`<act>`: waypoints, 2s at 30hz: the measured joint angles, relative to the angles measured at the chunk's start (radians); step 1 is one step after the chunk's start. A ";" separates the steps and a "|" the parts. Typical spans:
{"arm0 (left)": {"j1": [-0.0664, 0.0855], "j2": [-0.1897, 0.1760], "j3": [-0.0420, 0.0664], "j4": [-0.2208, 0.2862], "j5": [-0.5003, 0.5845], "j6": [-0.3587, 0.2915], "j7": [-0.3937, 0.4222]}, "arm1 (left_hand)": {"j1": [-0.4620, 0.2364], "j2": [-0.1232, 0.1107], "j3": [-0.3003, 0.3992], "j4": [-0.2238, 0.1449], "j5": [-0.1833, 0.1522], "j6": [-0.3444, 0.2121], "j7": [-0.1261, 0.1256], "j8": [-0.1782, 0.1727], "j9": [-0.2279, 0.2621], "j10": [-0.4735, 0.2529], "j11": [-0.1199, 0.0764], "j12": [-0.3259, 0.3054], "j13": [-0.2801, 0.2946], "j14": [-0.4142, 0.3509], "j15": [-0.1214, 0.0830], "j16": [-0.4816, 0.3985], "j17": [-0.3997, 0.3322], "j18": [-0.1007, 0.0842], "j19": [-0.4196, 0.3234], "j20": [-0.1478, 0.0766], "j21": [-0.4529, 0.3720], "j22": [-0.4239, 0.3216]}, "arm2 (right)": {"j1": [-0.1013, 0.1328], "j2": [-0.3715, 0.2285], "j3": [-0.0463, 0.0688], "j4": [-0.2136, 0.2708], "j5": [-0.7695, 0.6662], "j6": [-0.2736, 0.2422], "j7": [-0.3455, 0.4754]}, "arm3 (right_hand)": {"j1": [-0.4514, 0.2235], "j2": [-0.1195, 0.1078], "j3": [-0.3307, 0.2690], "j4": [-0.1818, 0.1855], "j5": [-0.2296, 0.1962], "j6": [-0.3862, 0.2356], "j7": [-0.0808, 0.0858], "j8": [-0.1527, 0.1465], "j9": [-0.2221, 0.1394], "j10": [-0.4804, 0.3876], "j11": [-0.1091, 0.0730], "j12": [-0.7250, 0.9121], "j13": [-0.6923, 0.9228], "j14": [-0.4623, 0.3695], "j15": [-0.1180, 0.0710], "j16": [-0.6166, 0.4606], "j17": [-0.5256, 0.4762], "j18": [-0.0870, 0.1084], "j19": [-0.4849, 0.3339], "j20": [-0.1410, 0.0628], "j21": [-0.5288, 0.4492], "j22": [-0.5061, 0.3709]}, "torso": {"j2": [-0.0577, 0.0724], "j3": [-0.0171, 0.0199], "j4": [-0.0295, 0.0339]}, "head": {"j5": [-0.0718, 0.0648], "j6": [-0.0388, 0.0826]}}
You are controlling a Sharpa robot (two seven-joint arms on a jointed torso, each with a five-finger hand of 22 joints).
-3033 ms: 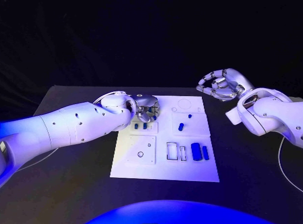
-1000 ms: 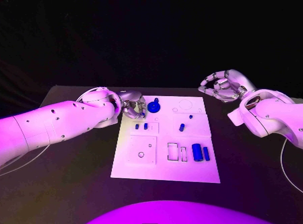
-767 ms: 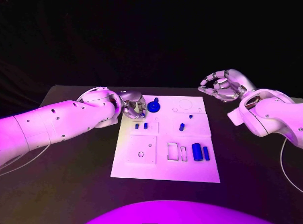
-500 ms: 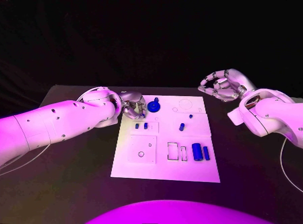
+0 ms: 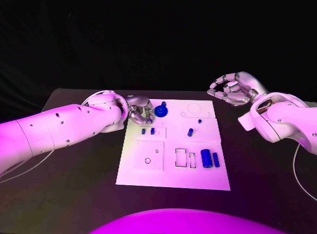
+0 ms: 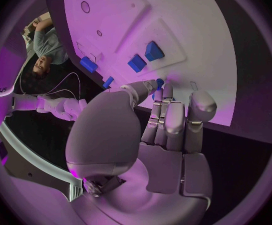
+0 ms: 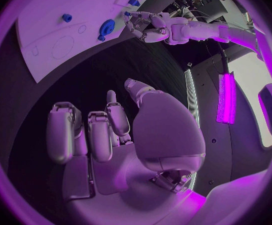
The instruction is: Assemble the parts on the task board
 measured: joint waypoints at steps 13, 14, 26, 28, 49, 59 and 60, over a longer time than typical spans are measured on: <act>-0.001 0.010 -0.003 -0.011 0.005 0.004 -0.001 | 0.000 0.000 0.000 0.000 0.000 -0.002 0.002 -0.015 -0.001 0.000 0.000 -0.022 -0.004 0.000 0.000 0.000 -0.013 0.000 0.000 0.000 -0.004 -0.013 | 0.000 0.000 0.000 0.000 0.000 0.000 0.000 | 0.000 0.000 0.000 0.000 0.000 0.000 0.000 0.000 0.000 0.000 0.000 0.000 0.000 0.000 0.000 0.000 0.000 0.000 0.000 0.000 0.000 0.000 | 0.000 0.0004 -0.0012 | -0.003 -0.002; -0.001 0.011 -0.003 -0.011 0.006 0.005 -0.001 | 0.000 0.000 0.000 0.000 0.000 -0.004 0.004 -0.015 -0.001 0.000 0.000 -0.023 -0.004 0.000 0.000 0.000 -0.013 0.000 0.000 0.000 -0.004 -0.014 | 0.000 0.000 0.000 0.000 0.000 0.000 0.000 | 0.000 0.000 0.000 0.000 0.000 0.000 0.000 0.000 0.000 0.000 0.000 0.000 0.000 0.000 0.000 0.000 0.000 0.000 0.000 0.000 0.000 0.000 | 0.000 0.0004 -0.0011 | -0.003 -0.002; -0.002 0.007 -0.004 -0.010 0.008 0.007 -0.003 | 0.000 0.000 -0.003 -0.003 0.000 -0.008 0.007 -0.025 -0.002 -0.006 0.006 -0.035 -0.006 -0.008 0.008 -0.005 -0.024 0.000 -0.004 0.003 -0.015 -0.024 | 0.000 0.000 0.000 -0.001 0.000 0.000 0.001 | 0.000 0.000 0.000 0.000 0.000 0.000 0.000 0.000 0.000 0.000 0.000 0.000 0.000 0.000 0.000 0.000 0.000 0.000 0.000 0.000 0.000 0.000 | 0.000 0.0003 0.0000 | -0.002 -0.002; -0.002 0.006 -0.004 -0.010 0.008 0.007 -0.003 | 0.000 0.000 -0.003 -0.003 0.000 -0.017 0.009 -0.035 -0.004 -0.013 0.013 -0.047 -0.008 -0.011 0.011 -0.005 -0.029 0.000 -0.011 0.003 -0.019 -0.028 | 0.000 0.000 0.000 -0.001 0.000 0.000 0.001 | 0.000 0.000 0.000 0.000 0.000 0.000 0.000 0.000 0.000 0.000 0.000 0.000 0.000 0.000 0.000 0.000 0.000 0.000 0.000 0.000 0.000 0.000 | 0.000 0.0003 0.0000 | -0.002 -0.002; -0.004 0.002 -0.005 -0.009 0.015 0.007 -0.004 | -0.015 -0.015 -0.014 0.003 0.000 -0.115 0.022 -0.105 -0.028 -0.074 0.030 -0.093 -0.018 -0.049 0.031 -0.024 -0.096 0.000 -0.049 0.016 -0.061 -0.079 | -0.001 0.000 0.000 -0.002 0.000 0.000 0.001 | 0.000 0.000 0.000 0.000 0.000 0.000 0.000 0.000 -0.002 0.000 0.000 0.000 0.000 0.000 0.000 -0.004 0.001 0.000 0.000 0.000 0.000 0.000 | 0.000 0.0000 -0.0003 | -0.001 -0.005; -0.004 -0.022 -0.005 0.004 0.025 0.005 0.000 | -0.021 -0.021 -0.052 0.004 0.000 -0.122 0.022 -0.108 -0.030 -0.127 0.041 -0.096 -0.019 -0.095 0.038 -0.044 -0.164 0.001 -0.088 0.023 -0.106 -0.134 | -0.001 -0.001 0.000 -0.009 0.000 0.001 0.001 | 0.000 0.000 0.005 0.003 0.000 -0.007 -0.001 0.007 -0.006 -0.109 -0.002 -0.141 -0.144 0.000 0.000 -0.039 0.000 0.018 -0.015 -0.007 -0.057 -0.053 | 0.000 0.0000 -0.0009 | 0.000 -0.004; -0.004 -0.027 -0.004 0.006 0.030 0.002 0.004 | -0.021 -0.021 -0.059 0.006 0.000 -0.122 0.022 -0.108 -0.030 -0.128 0.042 -0.096 -0.019 -0.098 0.038 -0.044 -0.168 0.009 -0.091 0.022 -0.109 -0.136 | -0.001 -0.001 0.000 -0.011 -0.001 0.001 0.001 | 0.001 0.000 0.015 0.002 0.000 -0.013 0.002 0.008 -0.009 -0.180 -0.002 -0.244 -0.244 0.000 0.000 -0.054 0.000 0.032 -0.027 -0.008 -0.083 -0.078 | 0.000 -0.0001 -0.0009 | 0.000 -0.003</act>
